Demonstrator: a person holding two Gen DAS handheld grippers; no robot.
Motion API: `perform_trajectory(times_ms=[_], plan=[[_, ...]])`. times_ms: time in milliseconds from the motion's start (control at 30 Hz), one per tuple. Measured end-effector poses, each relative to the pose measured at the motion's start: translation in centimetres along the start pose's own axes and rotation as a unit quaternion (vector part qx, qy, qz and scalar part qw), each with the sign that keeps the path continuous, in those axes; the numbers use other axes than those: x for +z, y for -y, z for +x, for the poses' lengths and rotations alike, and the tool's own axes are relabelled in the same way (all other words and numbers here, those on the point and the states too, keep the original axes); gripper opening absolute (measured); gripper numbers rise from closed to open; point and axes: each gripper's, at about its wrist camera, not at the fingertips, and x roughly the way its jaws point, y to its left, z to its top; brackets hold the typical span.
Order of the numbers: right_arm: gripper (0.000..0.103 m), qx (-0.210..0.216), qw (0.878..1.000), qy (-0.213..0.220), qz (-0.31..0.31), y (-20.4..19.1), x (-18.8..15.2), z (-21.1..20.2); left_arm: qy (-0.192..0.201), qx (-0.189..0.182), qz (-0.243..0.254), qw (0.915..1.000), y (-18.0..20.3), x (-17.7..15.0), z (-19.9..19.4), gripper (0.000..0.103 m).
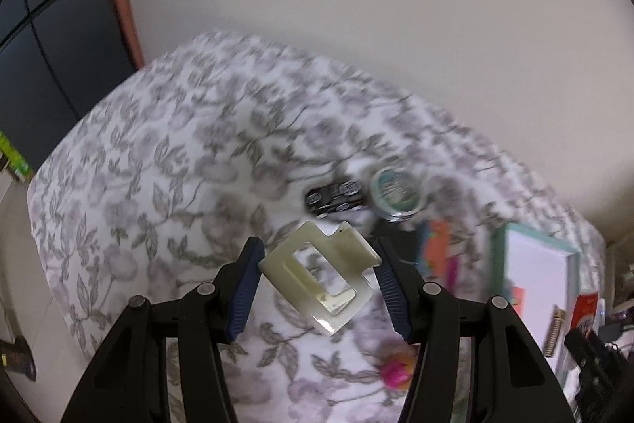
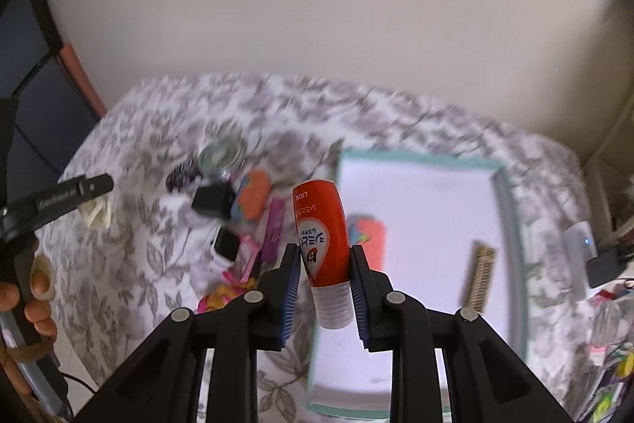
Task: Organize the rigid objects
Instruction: 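Carry the clip and tube into the tray and open both tools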
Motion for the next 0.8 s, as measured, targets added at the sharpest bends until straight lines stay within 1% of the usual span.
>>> perform_trajectory(times_ms=[133, 200, 367, 467, 633, 733, 800], plan=[[0.026, -0.02, 0.999, 0.023, 0.018, 2.0, 0.2, -2.1, 0.017, -0.037, 0.013, 0.9991, 2.0, -0.1, -2.2, 0.058], [0.026, -0.029, 0.999, 0.028, 0.03, 3.2, 0.0, -2.8, 0.02, -0.048, 0.024, 0.9983, 3.0, -0.4, -2.9, 0.058], [0.026, -0.052, 0.996, 0.032, 0.063, 6.8, -0.2, -3.6, 0.01, -0.09, 0.048, 0.9948, 6.1, -1.4, -3.7, 0.058], [0.026, -0.075, 0.993, 0.033, 0.085, 9.0, -0.6, -4.1, 0.006, -0.1, 0.072, 0.9923, 8.4, -2.5, -4.0, 0.058], [0.026, -0.096, 0.988, 0.028, 0.116, 12.5, -1.5, -4.8, 0.001, -0.116, 0.12, 0.9859, 12.2, -4.5, -4.4, 0.058], [0.026, -0.113, 0.986, 0.014, 0.12, 13.9, -2.0, -4.4, -0.011, -0.127, 0.149, 0.9805, 14.5, -5.9, -4.4, 0.058], [0.026, -0.108, 0.986, 0.002, 0.13, 14.7, -2.5, -3.6, -0.016, -0.13, 0.173, 0.9761, 16.2, -7.2, -4.3, 0.058]])
